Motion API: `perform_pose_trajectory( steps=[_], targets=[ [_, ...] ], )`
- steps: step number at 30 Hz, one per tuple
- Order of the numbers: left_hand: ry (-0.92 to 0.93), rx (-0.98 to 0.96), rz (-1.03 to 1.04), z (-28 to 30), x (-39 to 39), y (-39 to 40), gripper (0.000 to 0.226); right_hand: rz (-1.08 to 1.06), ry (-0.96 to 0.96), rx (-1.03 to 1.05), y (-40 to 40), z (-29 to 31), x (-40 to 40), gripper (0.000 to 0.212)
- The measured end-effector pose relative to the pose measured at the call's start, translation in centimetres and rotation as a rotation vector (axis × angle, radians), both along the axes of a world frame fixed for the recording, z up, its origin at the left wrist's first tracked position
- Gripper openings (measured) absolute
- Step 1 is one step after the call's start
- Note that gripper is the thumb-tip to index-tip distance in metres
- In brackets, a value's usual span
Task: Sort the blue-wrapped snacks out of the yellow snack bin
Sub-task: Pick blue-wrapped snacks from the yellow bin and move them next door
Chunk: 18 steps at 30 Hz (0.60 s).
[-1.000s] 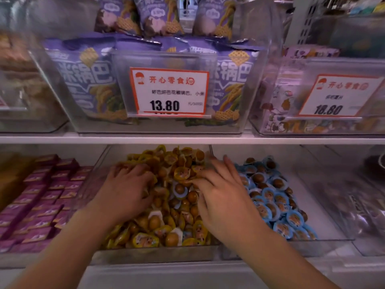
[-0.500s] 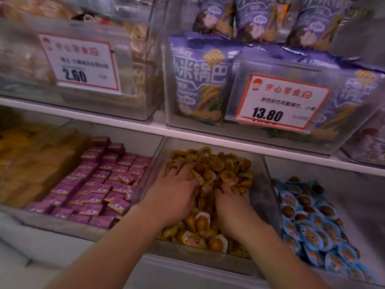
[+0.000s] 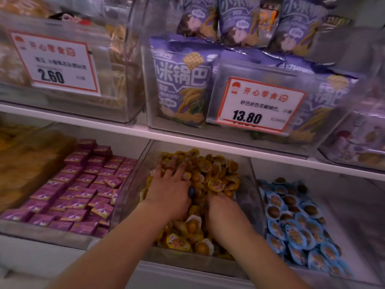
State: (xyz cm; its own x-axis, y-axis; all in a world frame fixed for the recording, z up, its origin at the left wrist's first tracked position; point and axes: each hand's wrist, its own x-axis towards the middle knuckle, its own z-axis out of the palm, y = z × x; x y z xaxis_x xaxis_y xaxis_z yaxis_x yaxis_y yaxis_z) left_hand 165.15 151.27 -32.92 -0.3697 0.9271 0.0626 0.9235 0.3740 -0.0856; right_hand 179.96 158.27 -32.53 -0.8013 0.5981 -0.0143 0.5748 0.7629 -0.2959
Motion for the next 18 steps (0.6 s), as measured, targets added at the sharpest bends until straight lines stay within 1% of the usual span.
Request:
perform_pose_trajectory(
  steps=[3,5,7,9,11,14,16,18],
  targets=[
    [0.0,0.033,-0.015,-0.2,-0.1,0.1,0.042,0.001,-0.143,-0.014,-0.4,-0.1,0.3,0.034],
    [-0.014,0.059,-0.029,-0.2,-0.3,0.0,0.038,0.02,-0.167,-0.013,-0.6,0.1,0.4,0.041],
    [-0.005,0.074,-0.03,-0.2,-0.3,-0.1,0.038,0.025,-0.149,0.01,-0.7,0.3,0.5,0.038],
    [0.032,0.085,-0.008,-0.2,-0.1,0.0,0.041,0.029,-0.119,0.031,-0.9,0.7,0.5,0.03],
    [0.065,0.086,0.031,0.0,0.1,0.1,0.046,0.004,-0.06,0.039,-1.2,1.1,0.5,0.018],
    [0.073,0.074,0.072,0.3,0.1,0.3,0.05,-0.096,0.093,-0.012,-1.1,1.4,0.8,0.013],
    [0.064,0.028,0.076,0.3,0.0,0.4,0.047,-0.154,0.225,-0.124,-0.8,1.5,1.3,0.021],
    [0.046,-0.042,0.082,0.3,0.0,0.5,0.042,-0.202,0.387,-0.337,-0.6,1.7,1.8,0.032]
  ],
)
